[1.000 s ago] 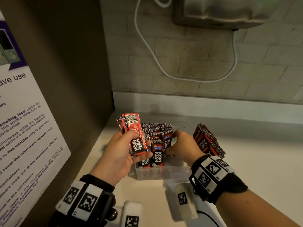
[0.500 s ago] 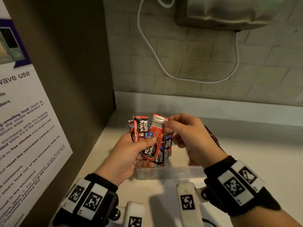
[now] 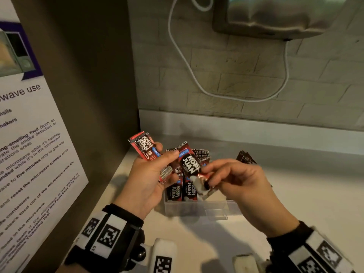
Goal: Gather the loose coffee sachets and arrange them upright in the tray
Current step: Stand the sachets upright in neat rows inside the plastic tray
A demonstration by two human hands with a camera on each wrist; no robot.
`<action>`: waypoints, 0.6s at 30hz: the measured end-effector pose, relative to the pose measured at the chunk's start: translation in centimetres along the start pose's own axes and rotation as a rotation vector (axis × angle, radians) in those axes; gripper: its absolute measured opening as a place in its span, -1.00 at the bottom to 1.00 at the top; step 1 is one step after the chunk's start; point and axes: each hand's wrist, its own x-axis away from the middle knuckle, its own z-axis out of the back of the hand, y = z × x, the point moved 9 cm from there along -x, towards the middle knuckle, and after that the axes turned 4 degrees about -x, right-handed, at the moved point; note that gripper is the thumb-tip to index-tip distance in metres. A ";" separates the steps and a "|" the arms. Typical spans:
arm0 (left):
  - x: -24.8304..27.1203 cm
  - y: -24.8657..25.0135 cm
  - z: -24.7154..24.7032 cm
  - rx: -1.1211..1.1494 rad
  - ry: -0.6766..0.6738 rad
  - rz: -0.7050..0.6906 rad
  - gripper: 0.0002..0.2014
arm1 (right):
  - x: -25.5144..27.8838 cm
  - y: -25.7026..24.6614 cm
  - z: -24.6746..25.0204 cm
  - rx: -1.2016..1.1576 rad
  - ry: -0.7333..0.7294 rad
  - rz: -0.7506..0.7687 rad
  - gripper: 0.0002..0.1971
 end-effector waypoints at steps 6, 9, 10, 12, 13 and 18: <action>0.7 0.0 -1.9 -0.180 -0.055 -0.136 -0.68 | -0.2 1.7 0.6 0.242 0.079 -0.171 -0.78; 0.9 -0.3 -2.2 -0.188 -0.026 -0.148 -0.78 | -1.0 2.0 1.0 0.372 0.140 -0.229 -0.92; 0.8 -0.2 -1.8 -0.175 0.006 -0.148 -0.85 | -1.3 2.2 1.9 0.377 0.197 -0.247 -0.87; 0.8 0.2 -0.5 -0.135 0.101 -0.126 -0.89 | -1.9 3.0 4.2 0.378 0.345 -0.260 -0.78; 0.6 0.3 0.3 -0.129 0.151 -0.108 -0.79 | -2.1 3.5 5.3 0.399 0.400 -0.269 -0.79; 0.4 0.3 3.6 -0.075 0.306 -0.039 -0.52 | -2.9 7.3 4.8 0.406 0.319 -0.491 -0.88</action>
